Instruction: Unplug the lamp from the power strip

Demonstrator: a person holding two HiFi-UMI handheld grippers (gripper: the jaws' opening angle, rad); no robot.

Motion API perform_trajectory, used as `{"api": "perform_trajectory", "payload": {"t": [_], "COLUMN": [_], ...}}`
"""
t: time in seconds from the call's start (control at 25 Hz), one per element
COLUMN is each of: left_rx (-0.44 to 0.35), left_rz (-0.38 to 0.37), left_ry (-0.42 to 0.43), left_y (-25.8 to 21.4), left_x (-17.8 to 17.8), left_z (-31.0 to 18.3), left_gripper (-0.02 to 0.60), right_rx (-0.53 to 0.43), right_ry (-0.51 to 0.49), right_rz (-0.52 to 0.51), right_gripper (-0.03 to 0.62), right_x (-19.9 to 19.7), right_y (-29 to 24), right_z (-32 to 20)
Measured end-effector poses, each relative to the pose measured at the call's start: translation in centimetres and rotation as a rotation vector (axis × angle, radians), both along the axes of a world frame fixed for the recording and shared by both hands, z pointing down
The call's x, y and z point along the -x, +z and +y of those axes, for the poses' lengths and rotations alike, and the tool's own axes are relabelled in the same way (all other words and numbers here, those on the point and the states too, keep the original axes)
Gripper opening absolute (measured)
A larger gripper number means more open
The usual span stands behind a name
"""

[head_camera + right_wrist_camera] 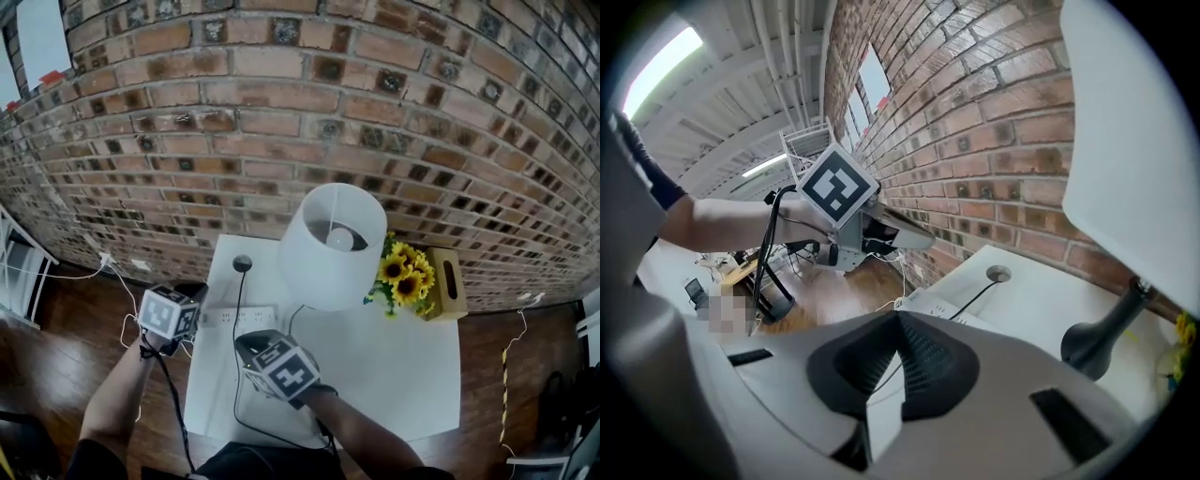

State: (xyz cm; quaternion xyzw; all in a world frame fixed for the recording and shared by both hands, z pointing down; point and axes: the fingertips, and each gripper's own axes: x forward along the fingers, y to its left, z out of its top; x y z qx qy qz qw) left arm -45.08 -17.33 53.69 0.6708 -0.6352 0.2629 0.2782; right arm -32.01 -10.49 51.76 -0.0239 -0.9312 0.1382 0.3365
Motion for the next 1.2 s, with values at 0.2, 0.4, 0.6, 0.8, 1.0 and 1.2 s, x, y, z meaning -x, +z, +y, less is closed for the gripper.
{"api": "perform_trajectory", "payload": {"t": [0.2, 0.4, 0.6, 0.8, 1.0, 1.2], "left_rx": [-0.017, -0.081, -0.206, -0.328, -0.396, -0.411], "left_rz": [0.036, 0.123, 0.084, 0.098, 0.096, 0.091], "left_ry": [-0.015, -0.018, 0.016, 0.020, 0.019, 0.000], "left_y": [-0.4, -1.8, -6.4, -11.1, -14.2, -15.0], "left_x": [-0.8, -3.0, -4.4, -4.7, -4.4, -3.8], "left_z": [2.4, 3.2, 2.7, 3.4, 5.4, 7.3], "left_gripper": [0.021, 0.021, 0.022, 0.021, 0.021, 0.021], "right_rx": [-0.072, -0.116, -0.177, -0.189, -0.226, -0.289], "right_ry": [-0.051, -0.035, -0.005, 0.036, 0.038, 0.012], "right_rz": [-0.031, -0.051, -0.093, -0.179, -0.256, -0.342], "right_gripper": [-0.002, -0.002, -0.002, -0.002, -0.002, 0.000], "right_x": [0.3, 0.3, 0.5, 1.3, 2.2, 3.4], "right_y": [-1.4, -2.9, -4.8, -7.8, -10.2, -12.1], "right_z": [1.2, 1.2, 0.8, 0.8, 2.0, 3.7]}}
